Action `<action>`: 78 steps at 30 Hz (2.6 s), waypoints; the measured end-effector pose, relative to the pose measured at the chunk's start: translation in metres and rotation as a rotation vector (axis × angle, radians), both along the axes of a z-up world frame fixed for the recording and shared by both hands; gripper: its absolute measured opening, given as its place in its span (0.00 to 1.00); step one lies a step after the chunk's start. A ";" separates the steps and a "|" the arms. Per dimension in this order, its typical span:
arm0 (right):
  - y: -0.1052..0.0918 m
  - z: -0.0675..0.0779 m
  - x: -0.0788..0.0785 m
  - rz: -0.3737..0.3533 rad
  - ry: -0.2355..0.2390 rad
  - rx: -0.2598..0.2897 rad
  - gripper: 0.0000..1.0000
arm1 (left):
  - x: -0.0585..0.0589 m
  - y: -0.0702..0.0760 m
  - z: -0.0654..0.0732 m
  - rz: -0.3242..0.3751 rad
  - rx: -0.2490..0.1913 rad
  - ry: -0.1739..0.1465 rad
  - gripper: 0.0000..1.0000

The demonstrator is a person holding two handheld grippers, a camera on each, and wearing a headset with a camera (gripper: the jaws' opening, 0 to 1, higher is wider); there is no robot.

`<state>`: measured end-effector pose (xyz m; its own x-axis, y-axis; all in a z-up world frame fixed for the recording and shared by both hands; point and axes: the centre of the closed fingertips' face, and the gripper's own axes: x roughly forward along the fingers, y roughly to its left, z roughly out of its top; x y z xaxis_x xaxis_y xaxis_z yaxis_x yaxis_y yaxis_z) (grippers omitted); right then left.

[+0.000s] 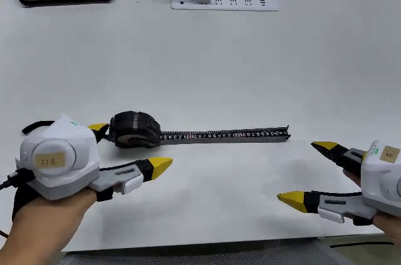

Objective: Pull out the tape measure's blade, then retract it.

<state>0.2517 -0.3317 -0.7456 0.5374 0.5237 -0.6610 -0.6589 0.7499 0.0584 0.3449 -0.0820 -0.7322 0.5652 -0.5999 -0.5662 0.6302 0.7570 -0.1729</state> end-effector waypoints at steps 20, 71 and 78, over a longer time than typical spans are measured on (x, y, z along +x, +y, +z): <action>-0.007 -0.002 0.018 0.044 -0.005 -0.050 0.64 | 0.018 -0.001 -0.009 0.186 0.063 -0.001 0.77; -0.030 -0.024 0.071 0.396 0.052 -0.236 0.31 | 0.037 0.015 -0.025 0.441 0.023 0.072 0.59; -0.029 -0.027 0.073 0.439 0.068 -0.251 0.29 | 0.036 0.015 -0.025 0.437 0.018 0.079 0.58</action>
